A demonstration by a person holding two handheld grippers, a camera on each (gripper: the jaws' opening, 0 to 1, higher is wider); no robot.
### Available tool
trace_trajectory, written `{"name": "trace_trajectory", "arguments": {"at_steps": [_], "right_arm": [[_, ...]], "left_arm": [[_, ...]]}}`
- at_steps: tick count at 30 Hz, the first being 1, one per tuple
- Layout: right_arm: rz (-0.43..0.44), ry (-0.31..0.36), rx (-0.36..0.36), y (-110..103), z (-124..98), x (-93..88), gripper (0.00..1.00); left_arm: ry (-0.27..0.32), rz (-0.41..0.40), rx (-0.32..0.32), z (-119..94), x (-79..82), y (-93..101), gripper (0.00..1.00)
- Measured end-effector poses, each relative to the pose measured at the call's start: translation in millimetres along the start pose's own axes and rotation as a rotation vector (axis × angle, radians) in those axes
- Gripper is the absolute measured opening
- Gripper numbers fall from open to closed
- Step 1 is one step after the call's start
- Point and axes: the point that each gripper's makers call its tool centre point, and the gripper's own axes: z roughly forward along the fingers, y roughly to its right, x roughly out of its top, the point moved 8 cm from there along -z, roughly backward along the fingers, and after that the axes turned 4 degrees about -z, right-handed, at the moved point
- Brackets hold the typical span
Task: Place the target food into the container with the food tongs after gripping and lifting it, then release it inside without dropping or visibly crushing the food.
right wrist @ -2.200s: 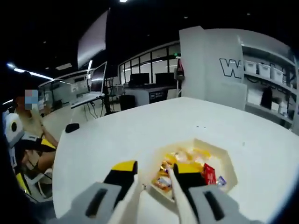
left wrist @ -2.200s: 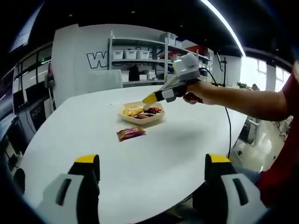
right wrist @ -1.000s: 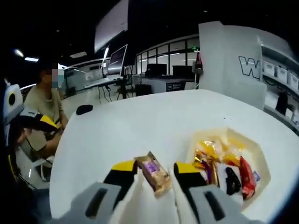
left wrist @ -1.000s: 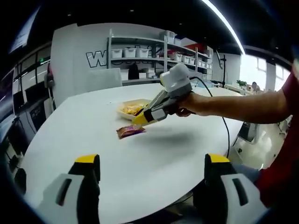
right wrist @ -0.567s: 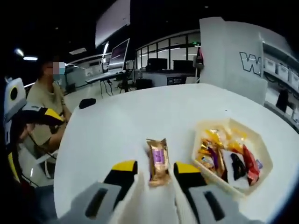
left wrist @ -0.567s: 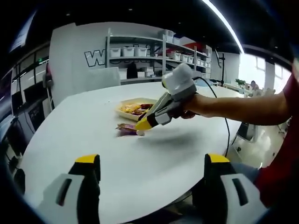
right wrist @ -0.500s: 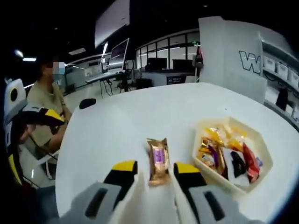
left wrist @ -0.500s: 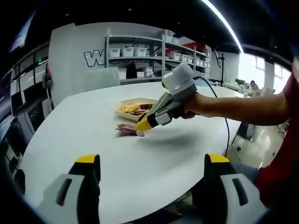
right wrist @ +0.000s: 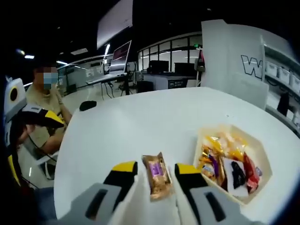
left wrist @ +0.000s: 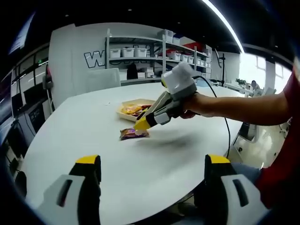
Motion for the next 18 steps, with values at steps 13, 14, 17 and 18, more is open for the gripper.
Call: {"name": "trace_trajectory", "arguments": {"at_steps": [13,14,17,18], "right_arm": [[-0.002,-0.051,0.018,4.6,15.1,-10.5,0.26],[0.008,-0.037,0.022,4.9,14.0,-9.2,0.26],[0.019,-0.047,0.022,5.1,13.3,-9.9,0.26],[0.017,-0.048,0.025,4.6,13.3,-10.0,0.25]], "left_arm": [[0.000,-0.017,0.014,-3.0,-4.2,-5.3,0.89],[0.000,-0.017,0.013,-2.7,-4.1,-5.2,0.89],[0.001,-0.020,0.013,-2.5,-4.7,-5.2,0.89],[0.000,-0.019,0.013,-2.4,-4.9,-4.8,0.89]]}}
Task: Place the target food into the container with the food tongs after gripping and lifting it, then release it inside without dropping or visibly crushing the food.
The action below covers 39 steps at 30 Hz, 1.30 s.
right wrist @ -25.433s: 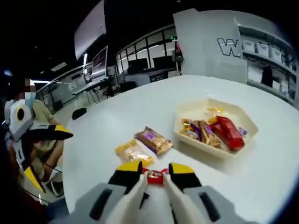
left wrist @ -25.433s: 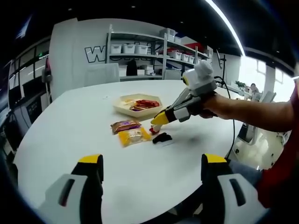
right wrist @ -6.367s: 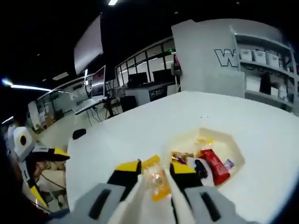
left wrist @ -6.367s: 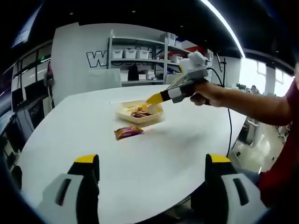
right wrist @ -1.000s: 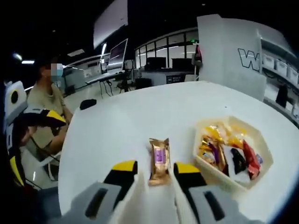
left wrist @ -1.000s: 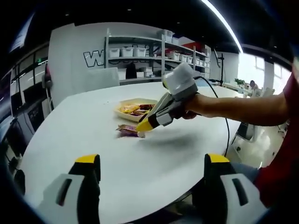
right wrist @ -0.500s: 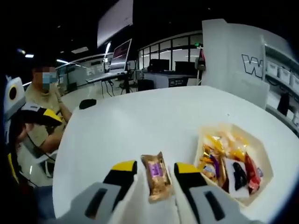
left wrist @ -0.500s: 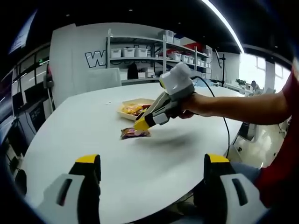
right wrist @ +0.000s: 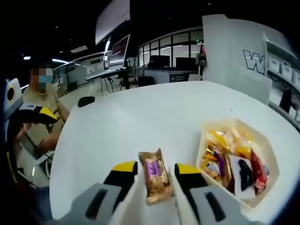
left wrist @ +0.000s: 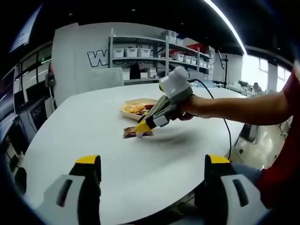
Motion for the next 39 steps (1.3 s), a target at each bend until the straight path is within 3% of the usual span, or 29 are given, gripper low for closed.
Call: {"name": "trace_trajectory", "arguments": {"at_steps": [3,4,6,16,21,33,39], "right_arm": [[0.041,-0.008,0.008,1.0,0.6,-0.7,0.23],[0.106,-0.018,0.018,0.1,0.8,-1.6,0.22],[0.078,-0.012,0.010,1.2,0.7,-0.9,0.21],[0.121,-0.021,-0.002,-2.5,-3.4,0.8,0.17],[0.140,0.010,-0.009,-2.4,-13.5,9.7,0.17],[0.122,0.042,-0.031,8.8,-34.0,27.7,0.18],[0.128,0.055,-0.050,19.0,-42.0,31.5,0.18]], "left_arm": [[-0.004,0.003,-0.001,0.5,-1.0,0.1,0.89],[-0.004,0.002,-0.001,0.5,-1.0,0.2,0.89],[-0.002,0.002,-0.001,0.4,-0.7,0.3,0.89],[0.000,0.006,0.001,-1.4,0.5,0.1,0.89],[0.005,0.004,0.003,-1.8,1.4,-0.2,0.89],[0.016,-0.008,-0.008,0.6,3.1,4.4,0.91],[0.021,-0.033,-0.024,3.3,3.4,7.9,0.97]]}}
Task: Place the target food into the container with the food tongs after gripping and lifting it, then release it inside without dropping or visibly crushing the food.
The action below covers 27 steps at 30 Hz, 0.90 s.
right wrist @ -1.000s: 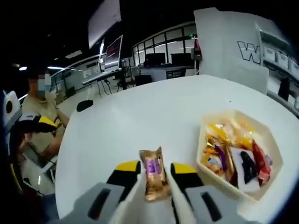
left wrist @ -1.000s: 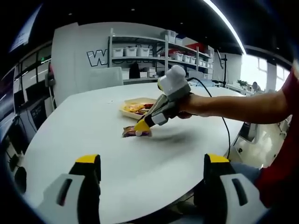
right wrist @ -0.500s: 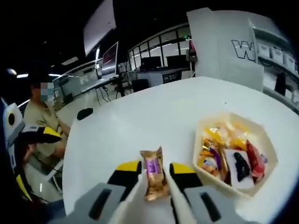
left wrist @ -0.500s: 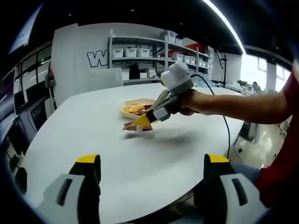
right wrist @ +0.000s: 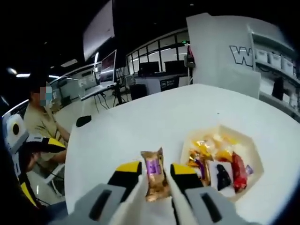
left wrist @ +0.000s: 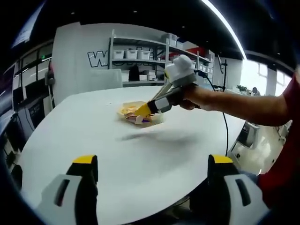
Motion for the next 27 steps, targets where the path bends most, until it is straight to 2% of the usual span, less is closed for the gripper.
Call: {"name": "trace_trajectory", "arguments": {"at_steps": [14,18,27], "right_arm": [[0.024,0.028,-0.045,28.9,-12.4,12.4,0.18],[0.074,0.055,-0.041,35.2,-15.5,19.1,0.18],[0.074,0.071,-0.064,49.0,-17.8,27.6,0.18]], "left_arm": [[-0.035,-0.001,-0.003,4.3,-4.0,0.8,0.99],[-0.031,-0.004,0.007,4.2,-3.4,-1.7,0.99],[-0.023,0.006,0.014,4.3,-0.7,-4.3,0.99]]}}
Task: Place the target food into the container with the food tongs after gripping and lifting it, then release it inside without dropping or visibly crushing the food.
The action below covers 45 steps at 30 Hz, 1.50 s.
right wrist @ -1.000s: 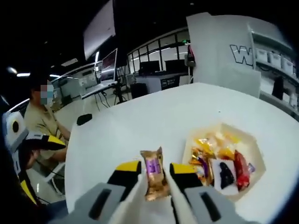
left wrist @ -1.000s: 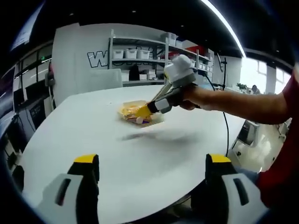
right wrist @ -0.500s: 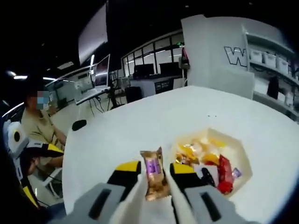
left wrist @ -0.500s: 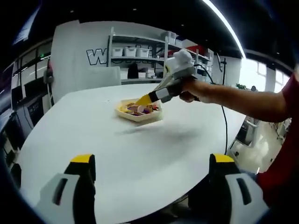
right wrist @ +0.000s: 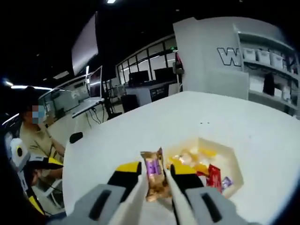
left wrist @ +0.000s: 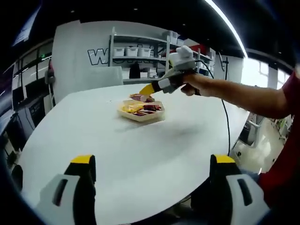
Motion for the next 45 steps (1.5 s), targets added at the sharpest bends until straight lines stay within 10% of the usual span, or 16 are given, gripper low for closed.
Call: {"name": "trace_trajectory", "arguments": {"at_steps": [45], "right_arm": [[0.022,0.025,-0.080,23.5,-4.1,1.3,0.19]], "left_arm": [[-0.009,0.005,0.005,1.6,-1.5,-3.8,0.98]]}}
